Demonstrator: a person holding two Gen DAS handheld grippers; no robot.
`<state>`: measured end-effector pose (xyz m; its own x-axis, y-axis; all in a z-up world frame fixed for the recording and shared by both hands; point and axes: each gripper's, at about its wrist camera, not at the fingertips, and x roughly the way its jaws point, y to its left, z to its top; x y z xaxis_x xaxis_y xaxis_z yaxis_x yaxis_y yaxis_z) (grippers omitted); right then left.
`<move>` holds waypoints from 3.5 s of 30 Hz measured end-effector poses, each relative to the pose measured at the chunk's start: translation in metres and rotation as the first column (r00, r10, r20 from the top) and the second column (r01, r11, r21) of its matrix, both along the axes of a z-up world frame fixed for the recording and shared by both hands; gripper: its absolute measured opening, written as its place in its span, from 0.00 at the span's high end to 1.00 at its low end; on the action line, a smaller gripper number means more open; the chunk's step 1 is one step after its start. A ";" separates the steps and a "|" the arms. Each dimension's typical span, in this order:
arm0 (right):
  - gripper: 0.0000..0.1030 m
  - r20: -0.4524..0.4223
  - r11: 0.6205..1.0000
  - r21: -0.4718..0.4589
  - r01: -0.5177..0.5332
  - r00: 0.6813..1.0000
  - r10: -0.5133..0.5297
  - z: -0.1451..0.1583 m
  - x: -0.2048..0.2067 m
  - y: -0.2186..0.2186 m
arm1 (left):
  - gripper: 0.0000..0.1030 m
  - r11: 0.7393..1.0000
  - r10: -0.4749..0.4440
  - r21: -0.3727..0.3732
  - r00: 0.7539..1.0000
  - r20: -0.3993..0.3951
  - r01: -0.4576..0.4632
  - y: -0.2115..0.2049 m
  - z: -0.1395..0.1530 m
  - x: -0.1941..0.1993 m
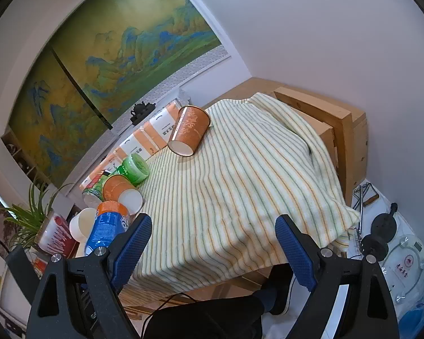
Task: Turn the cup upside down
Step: 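Rotate the bottle with the left gripper until its cap points down, then lower the bottle cap-first onto the cloth and open the left gripper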
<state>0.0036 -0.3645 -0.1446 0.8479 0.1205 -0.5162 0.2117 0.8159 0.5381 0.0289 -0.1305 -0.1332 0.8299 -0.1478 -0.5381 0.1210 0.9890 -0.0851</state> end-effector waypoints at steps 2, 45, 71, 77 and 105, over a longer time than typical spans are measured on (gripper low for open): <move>0.16 0.004 1.000 -0.008 -0.005 1.000 0.005 0.001 0.001 0.004 | 0.27 1.000 -0.013 0.007 1.000 0.001 0.013 0.003 0.003 -0.002; 0.16 -0.027 0.997 -0.055 -0.056 0.998 0.055 -0.005 0.027 0.044 | 0.28 0.981 -0.179 -0.088 0.982 -0.057 0.174 0.066 0.069 0.070; 0.16 -0.050 0.995 -0.069 -0.077 0.996 0.074 -0.007 0.061 0.053 | 0.25 0.984 -0.176 -0.012 0.981 -0.082 0.176 0.055 0.056 0.109; 0.16 -0.032 0.988 -0.127 -0.088 0.996 0.085 0.004 0.066 0.068 | 0.15 0.984 -0.179 0.002 0.982 -0.056 0.180 0.058 0.056 0.103; 0.11 0.037 0.964 -0.241 -0.108 0.992 0.120 0.048 0.053 0.112 | 0.06 0.992 -0.123 -0.028 0.992 0.018 0.124 0.107 0.079 0.044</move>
